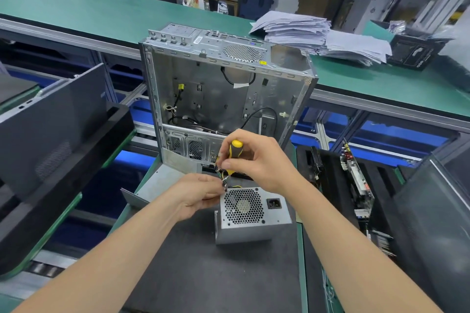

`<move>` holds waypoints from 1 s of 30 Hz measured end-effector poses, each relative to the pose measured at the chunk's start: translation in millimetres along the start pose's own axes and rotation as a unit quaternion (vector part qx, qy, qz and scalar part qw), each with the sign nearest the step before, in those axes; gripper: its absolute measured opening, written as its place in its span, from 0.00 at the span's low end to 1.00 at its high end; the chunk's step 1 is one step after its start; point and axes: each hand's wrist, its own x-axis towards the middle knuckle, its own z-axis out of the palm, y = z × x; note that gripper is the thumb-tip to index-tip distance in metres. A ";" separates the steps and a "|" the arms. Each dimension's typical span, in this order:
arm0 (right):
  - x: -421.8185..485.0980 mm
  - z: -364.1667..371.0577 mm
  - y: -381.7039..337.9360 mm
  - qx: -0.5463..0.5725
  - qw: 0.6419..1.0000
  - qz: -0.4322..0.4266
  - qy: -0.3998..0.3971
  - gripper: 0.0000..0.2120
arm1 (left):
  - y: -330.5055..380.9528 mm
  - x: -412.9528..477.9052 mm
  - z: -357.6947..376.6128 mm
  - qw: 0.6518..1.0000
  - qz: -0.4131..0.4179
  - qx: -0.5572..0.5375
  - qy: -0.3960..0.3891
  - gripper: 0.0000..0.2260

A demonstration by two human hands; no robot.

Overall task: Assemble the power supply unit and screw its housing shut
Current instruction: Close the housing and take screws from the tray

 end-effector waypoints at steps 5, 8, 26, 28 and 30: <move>-0.4 12.1 2.0 -0.050 0.994 0.022 0.091 0.13 | 1.7 -1.7 2.0 1.000 -0.002 0.001 0.011 0.18; 0.3 15.5 1.4 -0.095 0.985 0.047 0.136 0.13 | 1.5 -1.8 2.6 1.000 -0.005 -0.005 0.014 0.19; 2.9 11.0 5.3 -0.134 0.984 0.070 0.095 0.12 | -0.2 8.7 -0.4 1.000 -0.003 -0.003 0.016 0.17; 2.2 10.7 5.4 -0.144 0.979 0.075 0.119 0.16 | -0.8 11.1 -1.7 1.000 -0.001 0.003 0.008 0.17; 0.1 7.6 5.1 -0.105 0.980 0.068 0.153 0.14 | -1.1 13.2 -2.3 1.000 0.007 0.017 0.000 0.11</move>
